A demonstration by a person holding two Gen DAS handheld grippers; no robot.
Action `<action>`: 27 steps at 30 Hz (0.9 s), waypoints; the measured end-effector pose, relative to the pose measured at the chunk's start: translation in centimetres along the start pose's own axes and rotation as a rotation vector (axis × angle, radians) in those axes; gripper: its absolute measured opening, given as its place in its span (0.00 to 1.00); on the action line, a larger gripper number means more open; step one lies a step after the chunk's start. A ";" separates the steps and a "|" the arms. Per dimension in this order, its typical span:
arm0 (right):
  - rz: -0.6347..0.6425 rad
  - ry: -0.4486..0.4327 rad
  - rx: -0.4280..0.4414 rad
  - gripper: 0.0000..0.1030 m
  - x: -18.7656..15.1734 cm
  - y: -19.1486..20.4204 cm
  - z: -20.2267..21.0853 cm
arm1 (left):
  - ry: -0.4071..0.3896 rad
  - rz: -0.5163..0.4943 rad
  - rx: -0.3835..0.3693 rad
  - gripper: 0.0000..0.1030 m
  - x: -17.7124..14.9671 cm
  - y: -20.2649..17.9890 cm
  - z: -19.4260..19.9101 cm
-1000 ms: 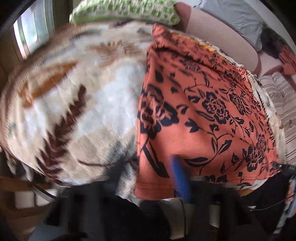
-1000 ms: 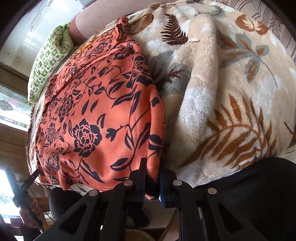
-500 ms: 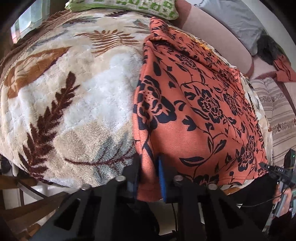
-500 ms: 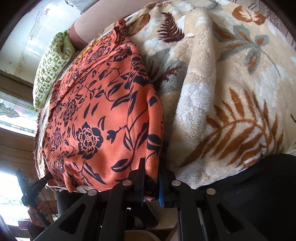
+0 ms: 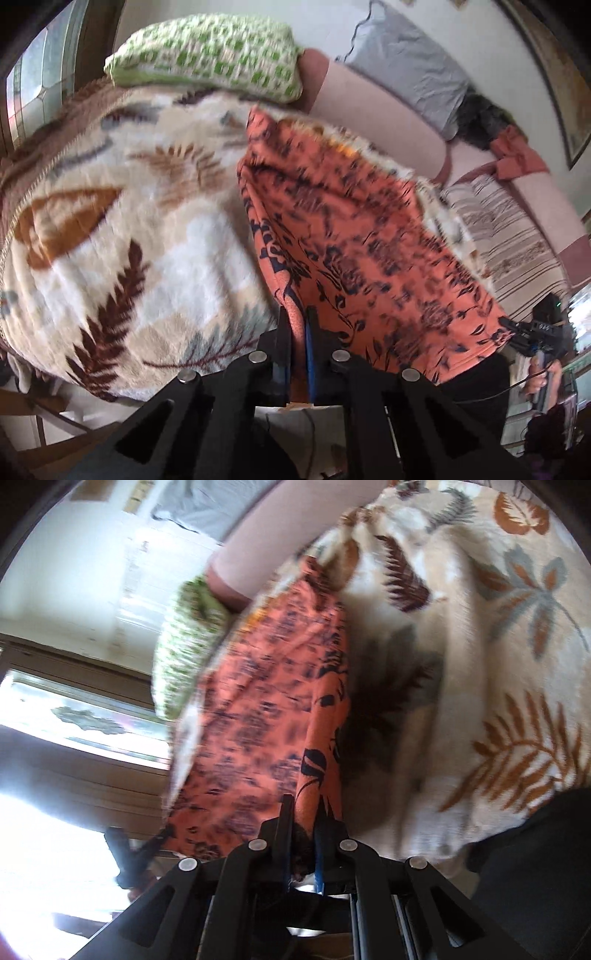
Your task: Fold small clothes
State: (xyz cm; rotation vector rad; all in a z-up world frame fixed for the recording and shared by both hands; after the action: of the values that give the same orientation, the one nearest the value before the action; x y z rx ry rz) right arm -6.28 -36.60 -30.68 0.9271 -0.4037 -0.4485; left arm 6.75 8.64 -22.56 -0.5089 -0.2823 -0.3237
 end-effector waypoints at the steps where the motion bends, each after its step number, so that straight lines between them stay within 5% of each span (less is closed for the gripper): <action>1: 0.003 -0.008 0.030 0.09 0.1 0.4 0.2 | -0.017 0.000 -0.014 0.05 0.2 -0.1 0.8; 7: 0.020 -0.062 0.144 0.09 0.4 2.3 1.1 | -0.071 0.005 -0.031 0.05 1.8 -0.6 3.1; 18: 0.000 -0.057 0.172 0.09 2.0 1.0 2.1 | -0.023 0.057 0.025 0.05 1.0 0.3 2.1; 22: 0.013 -0.075 0.192 0.09 4.5 1.7 2.9 | -0.037 0.046 0.021 0.05 2.2 0.4 3.0; 27: 0.006 -0.108 0.180 0.09 10.0 2.8 3.2 | -0.058 0.041 -0.001 0.05 7.6 0.7 4.2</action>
State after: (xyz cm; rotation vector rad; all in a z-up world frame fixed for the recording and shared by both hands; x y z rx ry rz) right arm 0.95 -42.61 -25.22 1.0788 -0.5521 -0.4635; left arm 13.12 9.62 -16.78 -0.5246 -0.3273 -0.2692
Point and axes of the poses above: each gripper's, at about its wrist camera, not at the fingertips, and z roughly against the way its jaws point, y to its left, x to its top, the point moved 5 cm from there along -z, roughly the way its jaws point, and after that the axes turned 14 degrees about y, right-handed, at the moved point
